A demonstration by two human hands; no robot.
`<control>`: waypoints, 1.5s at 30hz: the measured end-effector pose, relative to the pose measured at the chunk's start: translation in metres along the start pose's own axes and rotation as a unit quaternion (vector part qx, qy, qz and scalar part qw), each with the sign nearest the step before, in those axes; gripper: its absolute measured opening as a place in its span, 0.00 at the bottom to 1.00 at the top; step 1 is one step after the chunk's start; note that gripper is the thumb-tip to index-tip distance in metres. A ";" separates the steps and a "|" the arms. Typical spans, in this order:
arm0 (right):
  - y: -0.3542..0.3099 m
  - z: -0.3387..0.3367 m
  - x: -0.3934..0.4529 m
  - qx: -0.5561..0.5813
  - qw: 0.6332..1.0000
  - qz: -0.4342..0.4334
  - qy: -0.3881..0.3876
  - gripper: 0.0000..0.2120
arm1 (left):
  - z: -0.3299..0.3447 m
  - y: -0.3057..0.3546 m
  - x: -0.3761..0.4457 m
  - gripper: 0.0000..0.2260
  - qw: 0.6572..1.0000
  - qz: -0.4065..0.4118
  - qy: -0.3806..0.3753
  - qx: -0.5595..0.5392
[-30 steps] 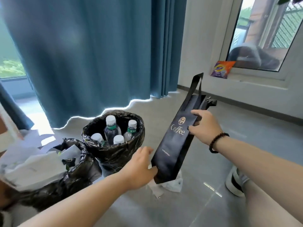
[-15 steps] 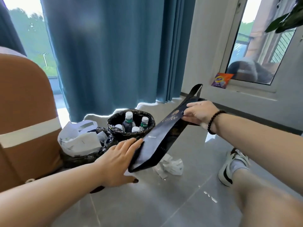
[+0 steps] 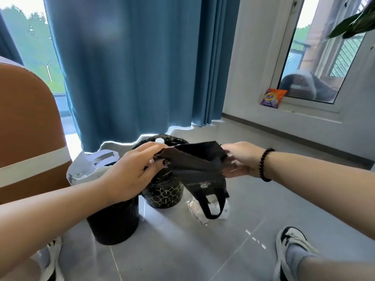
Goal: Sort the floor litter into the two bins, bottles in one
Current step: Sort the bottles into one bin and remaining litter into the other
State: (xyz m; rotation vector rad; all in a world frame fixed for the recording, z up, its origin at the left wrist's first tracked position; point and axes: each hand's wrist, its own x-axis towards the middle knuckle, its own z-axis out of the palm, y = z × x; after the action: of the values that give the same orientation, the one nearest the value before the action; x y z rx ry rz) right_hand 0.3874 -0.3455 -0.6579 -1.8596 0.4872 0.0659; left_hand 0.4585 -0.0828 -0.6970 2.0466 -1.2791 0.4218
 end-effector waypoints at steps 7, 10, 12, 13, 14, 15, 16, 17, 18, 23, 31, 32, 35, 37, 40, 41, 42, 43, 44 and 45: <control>0.012 0.005 0.015 -0.153 0.982 -0.105 0.032 0.24 | 0.006 -0.015 0.010 0.12 0.991 -0.105 0.050 -0.072; 0.010 0.008 0.016 -0.040 0.979 -0.199 -0.022 0.16 | 0.008 -0.023 0.005 0.12 0.980 -0.149 0.029 -0.130; 0.009 0.012 0.012 -0.071 0.959 -0.268 -0.054 0.14 | 0.007 -0.024 0.003 0.19 0.970 -0.172 0.020 -0.171; 0.009 0.015 0.008 -0.075 0.951 -0.291 -0.067 0.18 | 0.007 -0.022 0.003 0.22 0.965 -0.177 0.022 -0.191; 0.009 0.019 0.005 -0.068 0.945 -0.310 -0.085 0.22 | 0.008 -0.021 0.001 0.24 0.960 -0.183 0.022 -0.209; 0.011 0.023 0.002 -0.058 0.938 -0.326 -0.103 0.24 | 0.010 -0.018 0.000 0.26 0.955 -0.189 0.016 -0.228; 0.013 0.026 0.000 -0.050 0.931 -0.341 -0.117 0.24 | 0.012 -0.015 -0.001 0.25 0.949 -0.194 0.010 -0.251; 0.016 0.030 -0.002 -0.050 0.925 -0.357 -0.123 0.23 | 0.014 -0.011 -0.001 0.22 0.942 -0.193 0.010 -0.275; 0.018 0.032 -0.004 -0.045 0.919 -0.371 -0.125 0.21 | 0.017 -0.008 -0.002 0.17 0.934 -0.196 0.018 -0.298; 0.026 0.034 -0.005 -0.013 0.894 -0.441 -0.076 0.19 | 0.032 0.000 -0.010 0.15 0.859 -0.290 -0.007 -0.422; 0.034 0.028 0.014 -0.265 0.682 -0.682 0.022 0.13 | 0.043 -0.019 -0.010 0.31 0.756 -0.435 -0.107 -0.477; 0.035 0.026 0.016 -0.311 0.646 -0.696 0.033 0.14 | 0.043 -0.021 -0.011 0.34 0.749 -0.436 -0.115 -0.485; 0.038 0.020 0.022 -0.406 0.567 -0.715 0.055 0.15 | 0.044 -0.022 -0.010 0.33 0.754 -0.418 -0.145 -0.486; 0.040 0.019 0.028 -0.426 0.544 -0.721 0.055 0.14 | 0.044 -0.019 -0.007 0.29 0.770 -0.400 -0.162 -0.471; 0.044 0.018 0.034 -0.429 0.533 -0.728 0.046 0.13 | 0.046 -0.020 -0.007 0.32 0.797 -0.364 -0.160 -0.454; 0.047 0.018 0.035 -0.426 0.538 -0.726 0.038 0.14 | 0.047 -0.020 -0.007 0.32 0.804 -0.354 -0.152 -0.452; 0.050 0.018 0.035 -0.412 0.562 -0.717 0.026 0.16 | 0.047 -0.020 -0.008 0.31 0.810 -0.347 -0.140 -0.452; 0.054 0.019 0.037 -0.376 0.616 -0.692 0.008 0.19 | 0.049 -0.020 -0.009 0.30 0.814 -0.340 -0.127 -0.453; 0.059 0.021 0.037 -0.311 0.702 -0.640 -0.018 0.23 | 0.050 -0.020 -0.008 0.29 0.816 -0.335 -0.113 -0.457; 0.061 0.024 0.036 -0.222 0.796 -0.561 -0.056 0.27 | 0.051 -0.018 -0.007 0.27 0.818 -0.330 -0.096 -0.462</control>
State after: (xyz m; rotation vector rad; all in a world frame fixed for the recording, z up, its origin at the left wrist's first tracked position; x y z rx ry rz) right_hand 0.4023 -0.3501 -0.7309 -2.3094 -0.8399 -0.5509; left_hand 0.4670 -0.1076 -0.7445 1.5093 -0.5688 -0.6407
